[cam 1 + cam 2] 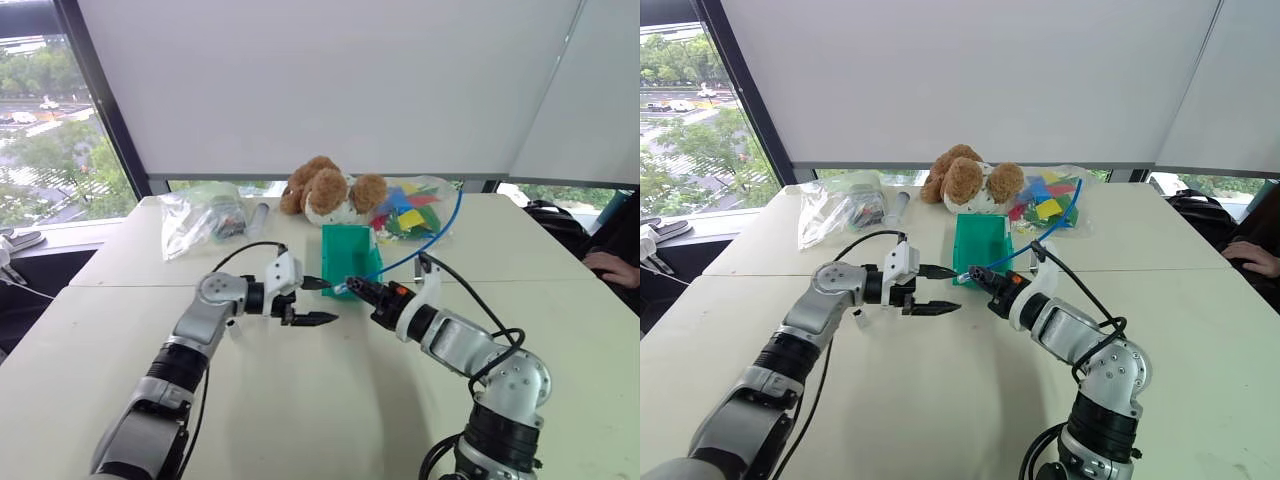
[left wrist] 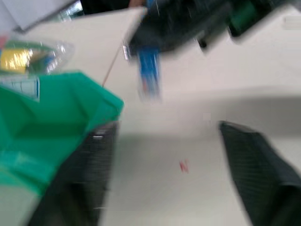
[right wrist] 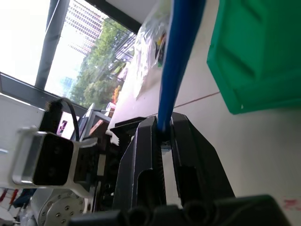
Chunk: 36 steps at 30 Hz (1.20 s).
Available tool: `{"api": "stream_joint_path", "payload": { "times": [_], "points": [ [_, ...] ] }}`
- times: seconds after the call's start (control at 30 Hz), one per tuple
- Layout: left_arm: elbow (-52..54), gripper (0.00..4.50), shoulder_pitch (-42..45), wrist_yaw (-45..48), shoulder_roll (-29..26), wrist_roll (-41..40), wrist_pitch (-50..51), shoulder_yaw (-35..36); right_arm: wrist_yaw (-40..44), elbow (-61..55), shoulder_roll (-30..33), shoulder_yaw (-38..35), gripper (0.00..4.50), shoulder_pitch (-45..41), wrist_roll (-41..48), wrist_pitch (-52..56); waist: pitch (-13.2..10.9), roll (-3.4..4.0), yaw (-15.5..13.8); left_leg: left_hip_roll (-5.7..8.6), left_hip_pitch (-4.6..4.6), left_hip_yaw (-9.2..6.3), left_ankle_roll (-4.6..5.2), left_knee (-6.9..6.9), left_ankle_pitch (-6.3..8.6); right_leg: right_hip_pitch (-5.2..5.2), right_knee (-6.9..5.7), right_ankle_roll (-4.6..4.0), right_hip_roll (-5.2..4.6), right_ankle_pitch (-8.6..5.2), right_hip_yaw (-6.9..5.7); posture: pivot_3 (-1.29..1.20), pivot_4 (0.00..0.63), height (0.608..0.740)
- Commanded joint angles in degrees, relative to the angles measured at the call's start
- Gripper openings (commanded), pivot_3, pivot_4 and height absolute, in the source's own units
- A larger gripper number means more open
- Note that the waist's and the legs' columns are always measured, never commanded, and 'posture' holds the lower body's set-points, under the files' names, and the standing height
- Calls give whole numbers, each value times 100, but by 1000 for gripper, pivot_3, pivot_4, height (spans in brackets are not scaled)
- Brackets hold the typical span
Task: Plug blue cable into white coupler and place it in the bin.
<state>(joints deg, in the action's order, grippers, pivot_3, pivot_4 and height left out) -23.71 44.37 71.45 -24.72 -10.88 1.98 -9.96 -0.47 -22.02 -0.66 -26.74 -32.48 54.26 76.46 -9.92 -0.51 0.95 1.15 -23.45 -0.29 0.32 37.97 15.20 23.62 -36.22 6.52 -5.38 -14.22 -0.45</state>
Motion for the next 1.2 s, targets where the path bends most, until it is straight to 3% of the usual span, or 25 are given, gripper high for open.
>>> {"api": "stream_joint_path", "payload": {
  "times": [0.03, 0.13, 0.2, 0.47, 0.7, 1.03, 1.13, 1.2],
  "points": [
    [409, 4477, -76, 156, -542, -174, 231, 340, 544, -279, 801, 639, 0, -161, -98, -208, -3, 5, 5, 0, 0, 1, 0, 0, 0, 1, 0, 0, 0, 0, 0, 0, 150, 740],
    [446, 4477, -170, 116, -1051, -178, 345, 568, 1318, -501, 1884, 1601, 0, -68, -534, -541, -8, 10, 9, 0, 0, 3, 0, -2, 0, 1, 6, 0, 0, -1, 3, 0, 150, 740],
    [440, 4477, -276, 77, -1390, -225, 451, 771, 1778, -490, 2270, 1955, 0, -51, -672, -869, -8, 9, 14, -2, 0, 2, 1, -4, 1, 2, 8, 2, 2, -3, 2, 0, 150, 740],
    [501, 4477, -1278, -79, -2028, -294, 542, 1247, 2344, -109, 2476, 2375, 0, -111, -1014, -1526, -9, 7, -19, -4, -1, 4, 1, -5, 1, 0, 9, 3, -2, -3, 3, 0, 150, 740],
    [-322, 4477, -1474, -284, -1884, -210, 82, 1279, 2584, -4, 2510, 2547, 0, -169, -1193, -1714, -10, 5, -33, 0, -1, 4, 1, -4, 1, 1, 11, 2, -15, -3, 2, 0, 150, 740],
    [-1653, 4477, -1005, -608, -1132, -74, -515, 1190, 2553, -122, 2465, 2477, 0, -98, -1285, -1724, -9, 3, -32, 1, -2, 6, 1, -4, 1, 2, 10, 3, -18, -2, -2, 0, 150, 740],
    [-1908, 3610, -894, -658, -999, -17, -661, 1174, 2498, -170, 2452, 2450, 0, -66, -1285, -1717, -9, 4, -30, 1, -2, 6, 1, -4, 1, 3, 9, 3, -17, -2, -2, 0, 150, 740],
    [-2010, 2524, -842, -648, -943, -8, -739, 1174, 2472, -203, 2451, 2436, 0, -44, -1273, -1712, -9, 4, -18, 1, -2, 6, 1, -4, 1, 3, 9, 3, -17, -2, -2, 0, 150, 740]
  ]
}}
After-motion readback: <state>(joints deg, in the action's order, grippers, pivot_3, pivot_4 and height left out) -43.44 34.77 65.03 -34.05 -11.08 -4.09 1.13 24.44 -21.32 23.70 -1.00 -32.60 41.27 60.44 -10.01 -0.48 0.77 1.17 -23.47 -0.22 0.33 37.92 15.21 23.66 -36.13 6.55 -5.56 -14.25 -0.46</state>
